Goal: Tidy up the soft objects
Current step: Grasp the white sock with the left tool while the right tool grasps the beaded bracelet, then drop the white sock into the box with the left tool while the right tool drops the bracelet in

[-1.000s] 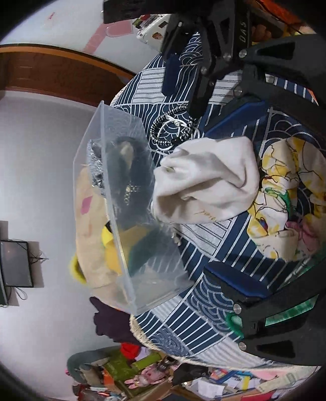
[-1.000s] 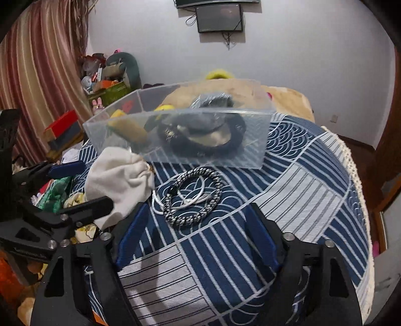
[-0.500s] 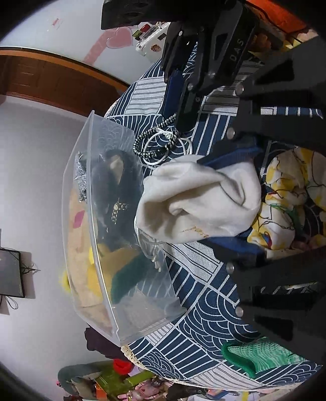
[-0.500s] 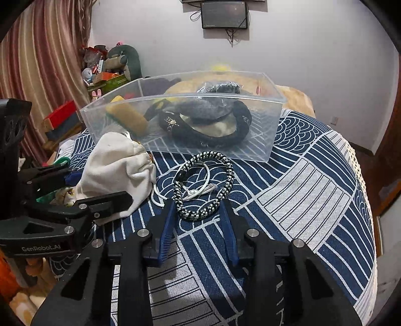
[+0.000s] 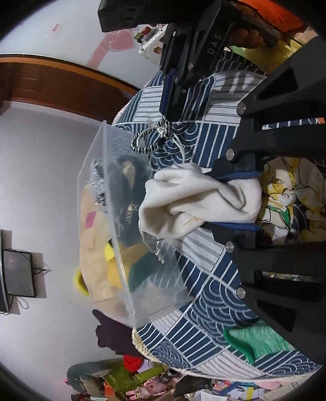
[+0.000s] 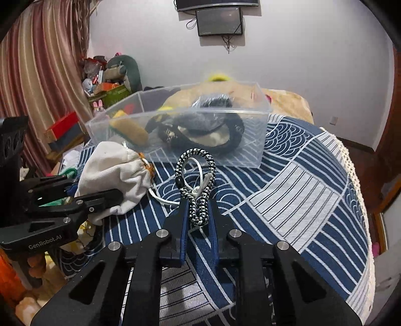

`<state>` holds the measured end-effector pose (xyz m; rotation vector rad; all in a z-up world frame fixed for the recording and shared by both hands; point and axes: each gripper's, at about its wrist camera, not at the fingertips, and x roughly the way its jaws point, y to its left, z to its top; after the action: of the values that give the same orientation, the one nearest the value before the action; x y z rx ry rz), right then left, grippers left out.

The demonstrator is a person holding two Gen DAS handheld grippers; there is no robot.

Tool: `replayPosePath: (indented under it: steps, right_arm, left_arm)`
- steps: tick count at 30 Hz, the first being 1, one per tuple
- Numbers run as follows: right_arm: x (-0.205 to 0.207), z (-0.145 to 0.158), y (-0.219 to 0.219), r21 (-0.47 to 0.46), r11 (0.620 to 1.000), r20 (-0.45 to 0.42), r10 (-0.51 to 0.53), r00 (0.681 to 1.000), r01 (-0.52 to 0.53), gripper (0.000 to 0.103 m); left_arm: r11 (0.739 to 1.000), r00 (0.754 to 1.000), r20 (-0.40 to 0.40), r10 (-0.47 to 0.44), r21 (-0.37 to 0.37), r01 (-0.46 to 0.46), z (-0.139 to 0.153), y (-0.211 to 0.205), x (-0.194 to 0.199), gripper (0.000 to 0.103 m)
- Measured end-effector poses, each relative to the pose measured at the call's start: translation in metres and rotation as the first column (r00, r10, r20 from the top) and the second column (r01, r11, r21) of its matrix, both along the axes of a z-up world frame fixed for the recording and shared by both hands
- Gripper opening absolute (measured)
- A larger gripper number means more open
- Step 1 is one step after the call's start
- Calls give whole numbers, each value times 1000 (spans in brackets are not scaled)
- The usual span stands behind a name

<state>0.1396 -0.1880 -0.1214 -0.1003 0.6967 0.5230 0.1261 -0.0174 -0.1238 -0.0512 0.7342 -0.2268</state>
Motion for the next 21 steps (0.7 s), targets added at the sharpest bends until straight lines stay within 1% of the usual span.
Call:
replayPosePath:
  steps: [12, 21]
  right_arm:
    - [-13, 24, -19, 65, 997, 75, -53, 996, 48, 13]
    - [-13, 39, -20, 108, 993, 104, -58, 993, 47, 13]
  left_arm:
    - [999, 993, 105, 53, -17, -51, 40, 15, -16, 27]
    - [997, 981, 179, 69, -31, -65, 71, 20, -15, 27]
